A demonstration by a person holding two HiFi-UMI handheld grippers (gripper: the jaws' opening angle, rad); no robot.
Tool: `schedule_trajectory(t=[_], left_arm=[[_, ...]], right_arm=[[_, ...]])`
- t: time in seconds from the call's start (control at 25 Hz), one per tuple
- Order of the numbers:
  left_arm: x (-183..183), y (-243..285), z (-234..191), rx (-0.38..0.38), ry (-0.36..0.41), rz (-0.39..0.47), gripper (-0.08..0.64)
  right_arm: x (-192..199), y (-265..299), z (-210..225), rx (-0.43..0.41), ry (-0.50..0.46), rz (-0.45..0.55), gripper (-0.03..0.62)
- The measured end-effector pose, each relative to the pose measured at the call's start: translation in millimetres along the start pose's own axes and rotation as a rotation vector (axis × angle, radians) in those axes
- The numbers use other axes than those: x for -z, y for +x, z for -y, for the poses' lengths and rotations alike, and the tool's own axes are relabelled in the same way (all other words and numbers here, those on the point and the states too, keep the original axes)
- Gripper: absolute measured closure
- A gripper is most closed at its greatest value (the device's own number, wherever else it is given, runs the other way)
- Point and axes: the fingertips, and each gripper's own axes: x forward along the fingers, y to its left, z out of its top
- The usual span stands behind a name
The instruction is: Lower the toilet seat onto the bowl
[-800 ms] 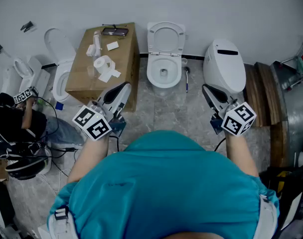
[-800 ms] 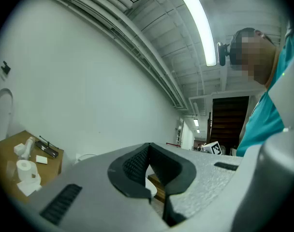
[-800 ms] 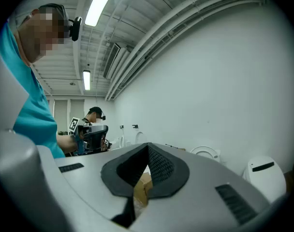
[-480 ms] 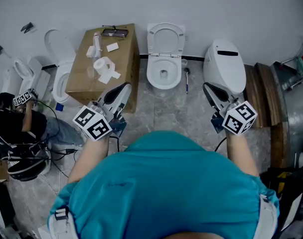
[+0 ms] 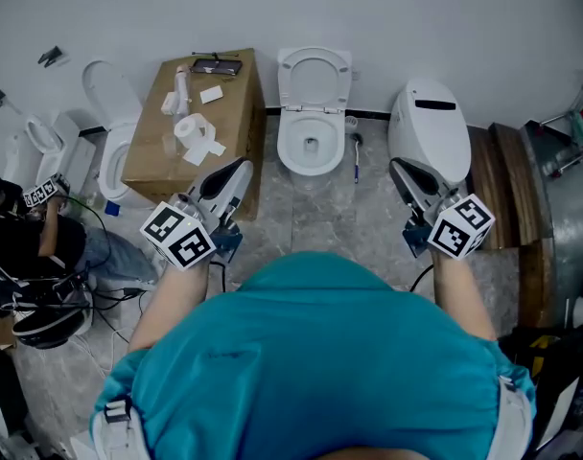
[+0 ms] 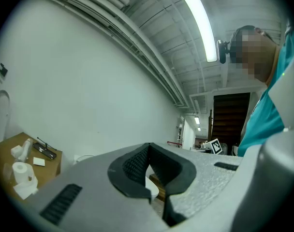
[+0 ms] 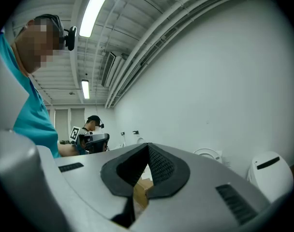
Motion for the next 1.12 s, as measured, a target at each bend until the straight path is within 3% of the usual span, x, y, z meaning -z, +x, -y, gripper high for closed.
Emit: schedule_trajectory(t=[0.68,0.84,1.12], left_arm=[[38.4,118.0,68.9,0.052,-0.017,-0.029,0.557],[43.2,123.0,45.6,0.053,-0.026,-0.039,0.557],[26.0,123.6,-51.8,0.089,-0.05,-0.024,0.557]], right_arm=[[-1.1,-80.4,84.1,-0.041,-0.036,-0.065,0.591],[6.1,-60.6,96.0,-0.035,-0.017,-0.077,0.591],[5.6,33.9,100.4,-0.013,-0.045,-0.088,0.591]])
